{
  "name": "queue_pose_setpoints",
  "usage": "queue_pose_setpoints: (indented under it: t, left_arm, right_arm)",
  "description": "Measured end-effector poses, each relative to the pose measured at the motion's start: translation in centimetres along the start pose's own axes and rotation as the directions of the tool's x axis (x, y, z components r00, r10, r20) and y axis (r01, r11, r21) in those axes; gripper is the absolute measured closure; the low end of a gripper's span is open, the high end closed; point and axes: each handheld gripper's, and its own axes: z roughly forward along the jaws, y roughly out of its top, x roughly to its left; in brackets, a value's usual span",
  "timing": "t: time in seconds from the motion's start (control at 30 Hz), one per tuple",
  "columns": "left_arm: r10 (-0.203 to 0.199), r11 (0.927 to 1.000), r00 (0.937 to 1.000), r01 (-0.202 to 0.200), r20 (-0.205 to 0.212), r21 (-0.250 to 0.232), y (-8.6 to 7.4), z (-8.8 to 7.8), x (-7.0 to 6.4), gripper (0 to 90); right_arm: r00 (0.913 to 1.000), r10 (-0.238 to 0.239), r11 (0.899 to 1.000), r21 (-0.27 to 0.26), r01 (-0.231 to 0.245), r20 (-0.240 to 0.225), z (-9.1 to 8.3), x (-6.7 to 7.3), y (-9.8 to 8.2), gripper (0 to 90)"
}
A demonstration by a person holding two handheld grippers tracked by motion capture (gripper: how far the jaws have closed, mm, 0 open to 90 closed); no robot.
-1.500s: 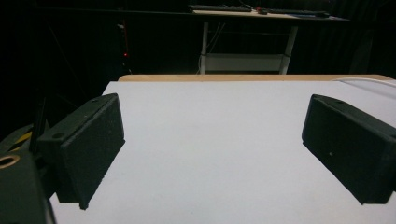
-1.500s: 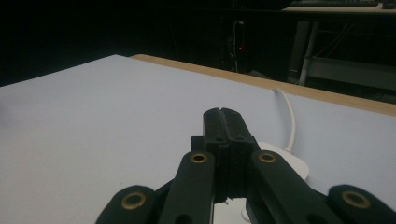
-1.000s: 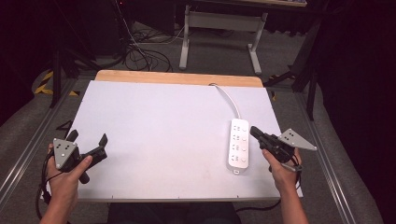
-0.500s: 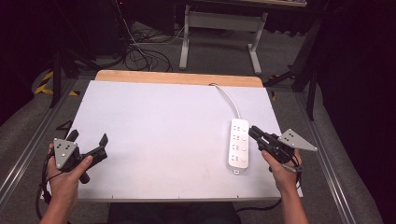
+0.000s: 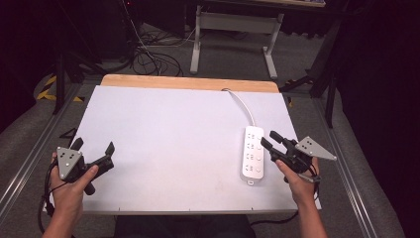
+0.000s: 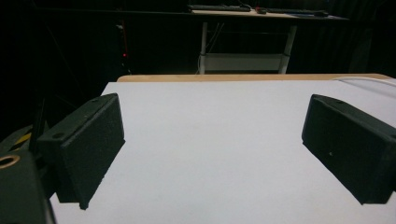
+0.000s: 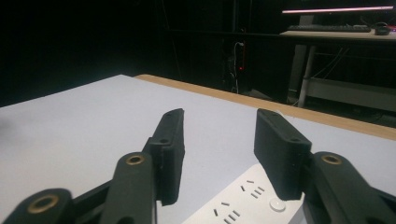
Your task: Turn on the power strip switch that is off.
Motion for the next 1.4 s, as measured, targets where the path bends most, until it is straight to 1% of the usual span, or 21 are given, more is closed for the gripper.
queue_pose_setpoints:
  t: [0.13, 0.2, 0.27, 0.3, 0.43, 0.47, 0.6, 0.67, 0.7, 0.8, 0.9, 0.97, 1.1, 1.23, 1.33, 1.4]
  left_arm:
    - [0.0, 1.0, 1.0, 0.0, 0.0, 0.0, 0.01, -0.02, 0.01, 6.4]
    - [0.004, 1.0, 1.0, -0.004, 0.0, 0.001, 0.02, -0.03, 0.03, 6.4]
    - [0.004, 1.0, 1.0, -0.004, -0.001, 0.001, 0.02, -0.04, 0.02, 6.4]
    - [0.007, 1.0, 1.0, -0.007, 0.0, 0.002, 0.02, -0.05, 0.03, 6.4]
    - [0.006, 1.0, 1.0, -0.006, -0.003, 0.0, 0.03, -0.05, 0.07, 6.3]
    - [-0.001, 1.0, 1.0, 0.001, -0.003, 0.0, 0.02, -0.05, 0.05, 6.3]
    - [-0.004, 1.0, 1.0, 0.004, -0.003, 0.0, 0.01, -0.03, 0.05, 6.2]
    - [-0.003, 1.0, 1.0, 0.003, -0.002, 0.0, 0.01, -0.03, 0.04, 6.2]
    - [-0.003, 1.0, 1.0, 0.003, -0.001, 0.0, 0.01, -0.03, 0.03, 6.2]
    - [-0.005, 1.0, 1.0, 0.005, 0.0, -0.001, 0.0, -0.02, 0.09, 6.1]
    - [-0.005, 1.0, 1.0, 0.005, 0.0, 0.0, 0.0, -0.02, 0.1, 6.1]
    - [-0.005, 1.0, 1.0, 0.005, 0.001, -0.001, 0.0, -0.02, 0.08, 6.0]
    - [-0.005, 1.0, 1.0, 0.005, 0.001, -0.003, -0.01, -0.01, 0.06, 5.8]
    - [-0.005, 1.0, 1.0, 0.005, 0.0, -0.003, -0.01, -0.01, 0.12, 5.3]
    - [-0.004, 1.0, 1.0, 0.004, 0.002, 0.0, 0.0, 0.0, 0.15, 4.7]
    - [-0.006, 1.0, 1.0, 0.006, 0.004, 0.003, 0.02, 0.0, 0.13, 4.0]
  right_arm:
    - [1.0, 0.0, 1.0, -0.009, 0.0, 0.007, -0.03, -0.09, 0.03, 49.6]
    - [1.0, 0.004, 1.0, -0.018, -0.004, 0.002, -0.07, -0.03, 0.08, 45.4]
    - [0.9999, -0.015, 1.0, -0.021, 0.015, 0.004, -0.08, -0.07, 0.08, 41.0]
    - [0.9997, -0.022, 1.0, -0.019, 0.022, 0.009, -0.09, -0.06, 0.07, 40.2]
    - [0.9997, -0.024, 0.999, -0.022, 0.024, 0.011, -0.12, -0.11, 0.06, 36.0]
    - [0.9997, -0.024, 0.999, -0.025, 0.024, 0.01, -0.12, -0.13, 0.07, 34.4]
    - [0.9996, -0.028, 0.999, -0.027, 0.028, 0.006, -0.1, -0.21, 0.0, 24.9]
    - [0.9994, -0.035, 0.999, -0.024, 0.035, 0.007, -0.08, -0.25, -0.06, 21.6]
    - [0.9992, -0.038, 0.999, -0.023, 0.038, 0.014, -0.07, -0.25, -0.09, 18.6]
    - [0.9994, -0.028, 0.999, -0.026, 0.029, 0.02, -0.07, -0.33, -0.15, 12.3]
    - [0.9996, -0.027, 0.999, -0.034, 0.027, 0.01, -0.12, -0.32, -0.18, 7.9]
    - [0.999, -0.044, 0.998, -0.037, 0.044, 0.0, -0.15, -0.37, -0.24, 4.0]
    - [0.9982, -0.058, 0.997, -0.049, 0.057, -0.015, -0.23, -0.37, -0.37, 1.5]
    - [0.999, -0.039, 0.998, -0.059, 0.038, -0.022, -0.36, -0.62, -0.5, 1.4]
    - [0.9991, -0.036, 0.997, -0.066, 0.034, -0.021, -0.44, -0.79, -0.56, 1.4]
    - [0.9992, -0.027, 0.997, -0.068, 0.025, -0.03, -0.45, -0.78, -0.6, 1.3]
